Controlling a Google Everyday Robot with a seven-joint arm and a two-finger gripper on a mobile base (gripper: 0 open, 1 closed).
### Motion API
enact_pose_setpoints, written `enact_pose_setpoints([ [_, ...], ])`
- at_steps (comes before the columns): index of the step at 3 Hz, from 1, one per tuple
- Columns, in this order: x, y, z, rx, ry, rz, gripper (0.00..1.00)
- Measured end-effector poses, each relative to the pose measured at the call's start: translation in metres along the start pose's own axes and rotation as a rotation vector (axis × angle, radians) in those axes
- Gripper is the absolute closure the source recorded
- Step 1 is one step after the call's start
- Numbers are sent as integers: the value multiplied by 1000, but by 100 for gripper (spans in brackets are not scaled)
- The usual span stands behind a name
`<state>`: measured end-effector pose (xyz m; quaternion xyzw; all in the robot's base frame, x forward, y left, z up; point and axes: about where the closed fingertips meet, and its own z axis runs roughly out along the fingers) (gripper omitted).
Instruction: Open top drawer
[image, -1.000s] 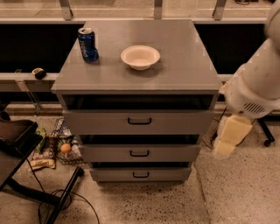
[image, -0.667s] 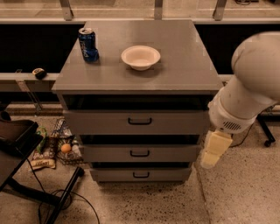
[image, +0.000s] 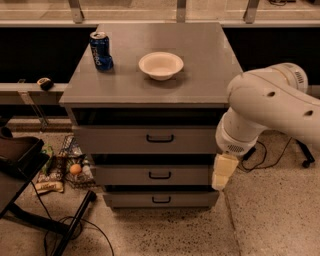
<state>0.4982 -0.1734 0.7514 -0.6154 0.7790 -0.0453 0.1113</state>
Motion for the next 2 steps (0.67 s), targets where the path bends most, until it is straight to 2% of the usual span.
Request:
enact_pose_setpoints([
  [2, -22, -30, 42, -15, 47, -93, 0],
])
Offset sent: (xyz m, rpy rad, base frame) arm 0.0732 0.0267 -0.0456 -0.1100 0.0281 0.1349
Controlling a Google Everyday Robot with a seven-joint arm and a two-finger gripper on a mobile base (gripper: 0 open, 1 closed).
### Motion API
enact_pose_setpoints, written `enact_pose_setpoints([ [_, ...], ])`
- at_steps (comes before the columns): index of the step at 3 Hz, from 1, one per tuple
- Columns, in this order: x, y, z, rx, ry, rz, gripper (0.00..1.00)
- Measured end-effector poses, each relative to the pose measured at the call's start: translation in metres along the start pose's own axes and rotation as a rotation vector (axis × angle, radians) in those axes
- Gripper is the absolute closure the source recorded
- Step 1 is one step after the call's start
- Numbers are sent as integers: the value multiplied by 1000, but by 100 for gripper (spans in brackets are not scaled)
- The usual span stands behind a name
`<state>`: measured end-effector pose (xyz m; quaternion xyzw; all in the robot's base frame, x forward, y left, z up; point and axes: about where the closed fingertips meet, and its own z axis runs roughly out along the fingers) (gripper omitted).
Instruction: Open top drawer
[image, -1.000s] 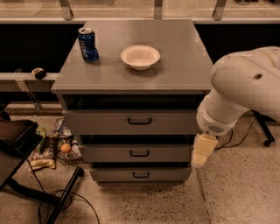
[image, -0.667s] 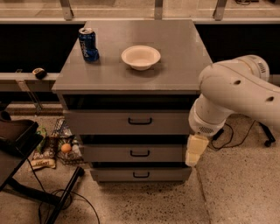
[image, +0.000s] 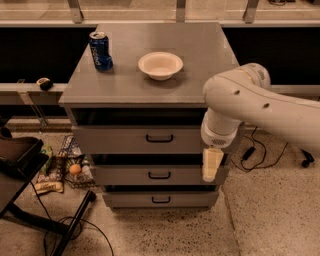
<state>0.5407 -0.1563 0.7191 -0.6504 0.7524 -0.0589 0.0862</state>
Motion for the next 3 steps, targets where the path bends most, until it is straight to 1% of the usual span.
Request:
enact_pose_setpoints([
  [1, -9, -21, 9, 3, 38, -48, 0],
  [2, -15, -39, 20, -1, 66, -75, 0],
  [3, -17, -42, 39, -33, 62, -67, 18],
])
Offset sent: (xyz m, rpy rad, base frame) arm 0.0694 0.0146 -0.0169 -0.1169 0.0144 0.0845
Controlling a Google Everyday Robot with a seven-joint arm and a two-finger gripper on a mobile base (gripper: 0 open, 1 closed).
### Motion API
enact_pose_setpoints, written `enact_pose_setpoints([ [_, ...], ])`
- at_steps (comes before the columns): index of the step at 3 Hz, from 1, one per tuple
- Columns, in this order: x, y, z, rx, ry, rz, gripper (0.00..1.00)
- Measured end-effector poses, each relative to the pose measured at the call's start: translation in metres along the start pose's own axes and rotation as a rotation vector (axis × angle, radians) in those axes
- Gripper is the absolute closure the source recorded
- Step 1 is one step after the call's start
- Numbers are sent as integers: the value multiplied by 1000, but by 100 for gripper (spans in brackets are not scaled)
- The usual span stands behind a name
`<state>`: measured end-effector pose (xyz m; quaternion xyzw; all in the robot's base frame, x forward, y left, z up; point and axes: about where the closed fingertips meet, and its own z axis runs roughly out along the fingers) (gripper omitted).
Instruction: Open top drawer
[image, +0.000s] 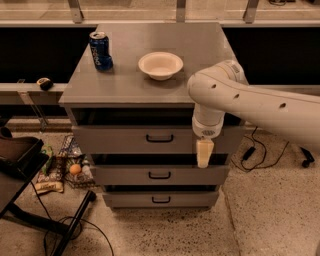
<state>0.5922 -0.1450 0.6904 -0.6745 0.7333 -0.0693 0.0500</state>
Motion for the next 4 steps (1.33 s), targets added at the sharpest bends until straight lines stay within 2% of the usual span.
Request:
enact_pose_setpoints([
  [1, 2, 13, 16, -39, -34, 33, 41],
  [3, 4, 15, 9, -45, -43, 45, 87],
  [4, 4, 13, 3, -45, -43, 45, 100],
])
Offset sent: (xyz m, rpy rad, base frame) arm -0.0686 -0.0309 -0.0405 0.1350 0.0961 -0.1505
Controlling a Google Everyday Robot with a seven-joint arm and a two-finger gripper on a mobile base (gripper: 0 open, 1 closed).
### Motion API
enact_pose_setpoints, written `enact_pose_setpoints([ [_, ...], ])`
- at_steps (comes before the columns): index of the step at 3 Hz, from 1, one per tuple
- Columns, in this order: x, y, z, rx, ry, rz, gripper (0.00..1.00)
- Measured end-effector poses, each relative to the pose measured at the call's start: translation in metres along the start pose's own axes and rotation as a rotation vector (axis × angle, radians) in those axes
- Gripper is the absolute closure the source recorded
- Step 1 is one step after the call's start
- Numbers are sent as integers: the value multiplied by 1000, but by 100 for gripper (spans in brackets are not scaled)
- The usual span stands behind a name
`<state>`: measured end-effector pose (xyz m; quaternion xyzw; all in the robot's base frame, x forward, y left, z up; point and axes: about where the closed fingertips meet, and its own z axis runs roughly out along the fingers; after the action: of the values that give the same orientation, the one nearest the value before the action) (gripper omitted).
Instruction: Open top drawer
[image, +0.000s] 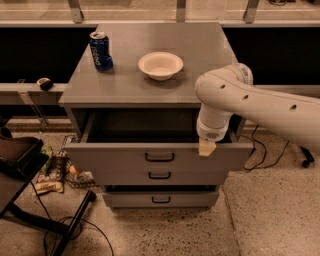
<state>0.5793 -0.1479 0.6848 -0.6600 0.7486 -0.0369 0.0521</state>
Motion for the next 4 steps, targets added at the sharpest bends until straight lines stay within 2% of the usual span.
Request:
enact_pose_setpoints([
  [1, 0, 0, 0, 0, 0, 0, 81],
  [2, 0, 0, 0, 0, 0, 0, 50],
  [4, 0, 0, 0, 0, 0, 0, 4],
])
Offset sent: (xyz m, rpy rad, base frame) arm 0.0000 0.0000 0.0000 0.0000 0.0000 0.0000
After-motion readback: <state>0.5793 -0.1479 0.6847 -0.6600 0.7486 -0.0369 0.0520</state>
